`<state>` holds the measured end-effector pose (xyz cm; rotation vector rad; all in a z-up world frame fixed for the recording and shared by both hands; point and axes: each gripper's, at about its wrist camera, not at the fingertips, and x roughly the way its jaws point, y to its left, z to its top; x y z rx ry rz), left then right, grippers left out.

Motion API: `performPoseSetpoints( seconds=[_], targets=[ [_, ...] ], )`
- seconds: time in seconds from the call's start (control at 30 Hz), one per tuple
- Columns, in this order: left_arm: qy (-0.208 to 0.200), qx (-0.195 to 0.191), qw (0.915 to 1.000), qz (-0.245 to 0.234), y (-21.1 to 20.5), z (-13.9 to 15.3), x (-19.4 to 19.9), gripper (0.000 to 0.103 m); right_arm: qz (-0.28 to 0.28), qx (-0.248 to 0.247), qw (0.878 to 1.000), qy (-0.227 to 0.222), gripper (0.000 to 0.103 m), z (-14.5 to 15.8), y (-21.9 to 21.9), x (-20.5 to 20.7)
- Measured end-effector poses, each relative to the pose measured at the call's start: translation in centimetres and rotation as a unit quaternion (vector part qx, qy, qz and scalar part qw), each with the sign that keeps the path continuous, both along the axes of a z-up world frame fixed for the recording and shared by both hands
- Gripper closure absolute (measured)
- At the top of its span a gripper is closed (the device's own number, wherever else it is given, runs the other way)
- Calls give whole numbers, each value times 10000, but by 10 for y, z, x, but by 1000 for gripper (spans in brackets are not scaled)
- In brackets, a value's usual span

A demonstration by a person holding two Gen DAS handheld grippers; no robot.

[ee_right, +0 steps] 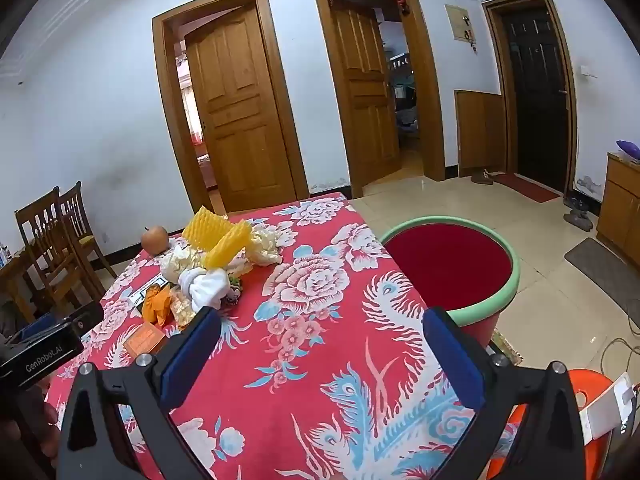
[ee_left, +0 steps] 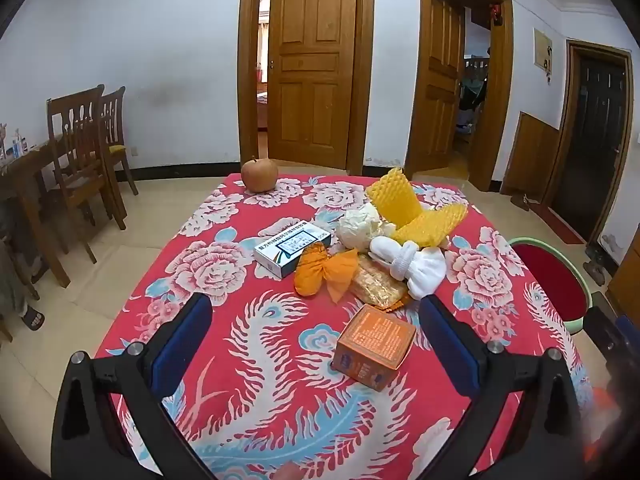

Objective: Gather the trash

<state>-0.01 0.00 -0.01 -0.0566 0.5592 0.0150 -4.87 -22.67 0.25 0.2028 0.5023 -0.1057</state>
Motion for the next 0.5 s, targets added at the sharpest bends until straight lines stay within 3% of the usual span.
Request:
performPoseSetpoints(
  seconds=[0.5],
  targets=[
    [-1, -16, 10000, -6, -1, 6, -4, 1, -89, 32, 10000, 7, 0, 0, -4, -4]
  ],
)
